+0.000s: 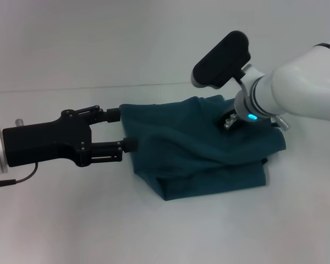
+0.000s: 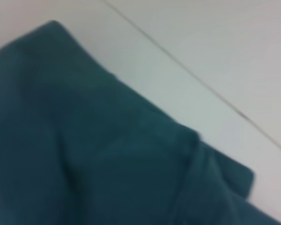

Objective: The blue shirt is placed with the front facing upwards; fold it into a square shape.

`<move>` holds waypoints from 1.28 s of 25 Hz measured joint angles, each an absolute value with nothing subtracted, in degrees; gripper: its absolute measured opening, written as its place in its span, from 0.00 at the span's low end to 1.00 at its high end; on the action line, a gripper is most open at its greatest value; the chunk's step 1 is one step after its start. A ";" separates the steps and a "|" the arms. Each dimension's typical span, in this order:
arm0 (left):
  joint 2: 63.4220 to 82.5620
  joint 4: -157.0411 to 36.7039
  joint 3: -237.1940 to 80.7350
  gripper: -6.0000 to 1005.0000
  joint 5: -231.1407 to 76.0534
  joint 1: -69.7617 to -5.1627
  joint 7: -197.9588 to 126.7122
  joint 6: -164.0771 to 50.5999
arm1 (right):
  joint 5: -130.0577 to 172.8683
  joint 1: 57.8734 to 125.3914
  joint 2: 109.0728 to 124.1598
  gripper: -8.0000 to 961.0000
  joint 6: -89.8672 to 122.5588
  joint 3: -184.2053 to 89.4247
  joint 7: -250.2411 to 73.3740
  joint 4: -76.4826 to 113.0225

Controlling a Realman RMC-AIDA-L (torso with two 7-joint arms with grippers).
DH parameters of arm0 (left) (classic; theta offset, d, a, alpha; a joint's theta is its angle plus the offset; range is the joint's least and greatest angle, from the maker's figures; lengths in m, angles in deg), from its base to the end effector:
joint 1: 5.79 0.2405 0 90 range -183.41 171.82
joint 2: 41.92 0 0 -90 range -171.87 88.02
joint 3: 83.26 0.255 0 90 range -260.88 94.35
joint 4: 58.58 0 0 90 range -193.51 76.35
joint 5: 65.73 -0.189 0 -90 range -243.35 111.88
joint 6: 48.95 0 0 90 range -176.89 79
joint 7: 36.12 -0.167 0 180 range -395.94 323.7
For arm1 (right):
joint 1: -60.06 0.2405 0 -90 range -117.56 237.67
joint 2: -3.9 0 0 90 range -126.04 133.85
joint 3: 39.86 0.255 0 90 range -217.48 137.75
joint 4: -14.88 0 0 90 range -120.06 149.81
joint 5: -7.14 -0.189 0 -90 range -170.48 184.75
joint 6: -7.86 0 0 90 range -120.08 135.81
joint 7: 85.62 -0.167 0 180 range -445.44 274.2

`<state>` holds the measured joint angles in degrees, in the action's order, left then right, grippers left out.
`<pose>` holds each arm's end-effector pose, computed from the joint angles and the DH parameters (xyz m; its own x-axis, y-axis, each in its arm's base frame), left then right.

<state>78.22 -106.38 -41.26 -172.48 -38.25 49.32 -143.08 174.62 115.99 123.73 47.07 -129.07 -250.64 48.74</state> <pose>-0.1856 0.3369 0.0062 0.7739 0.2187 0.5944 0.3606 -0.9237 -0.1295 0.1980 0.4572 -0.0652 0.8118 -0.5752 0.1005 -0.2903 -0.5469 -0.7853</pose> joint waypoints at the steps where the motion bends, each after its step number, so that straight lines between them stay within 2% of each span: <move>1: 78.22 -106.37 -41.26 0.86 -172.48 -38.24 49.34 -143.07 | 175.00 115.60 123.50 0.04 47.15 -128.94 -250.90 49.41; 8: 78.28 -106.27 -41.25 0.86 -172.49 -38.04 49.69 -143.16 | 175.11 111.96 122.05 0.05 47.25 -127.40 -250.91 56.15; 20: 78.65 -106.38 -41.25 0.86 -172.52 -38.04 49.75 -143.18 | 175.18 108.14 119.35 0.08 42.54 -123.23 -249.86 55.74; 32: 78.88 -106.42 -41.25 0.86 -172.40 -38.33 49.84 -143.16 | 175.19 108.09 120.00 0.11 34.53 -123.18 -246.11 52.34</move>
<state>78.88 -106.42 -41.25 -172.40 -38.33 49.84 -143.16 175.19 108.09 120.00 34.53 -123.18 -246.11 52.34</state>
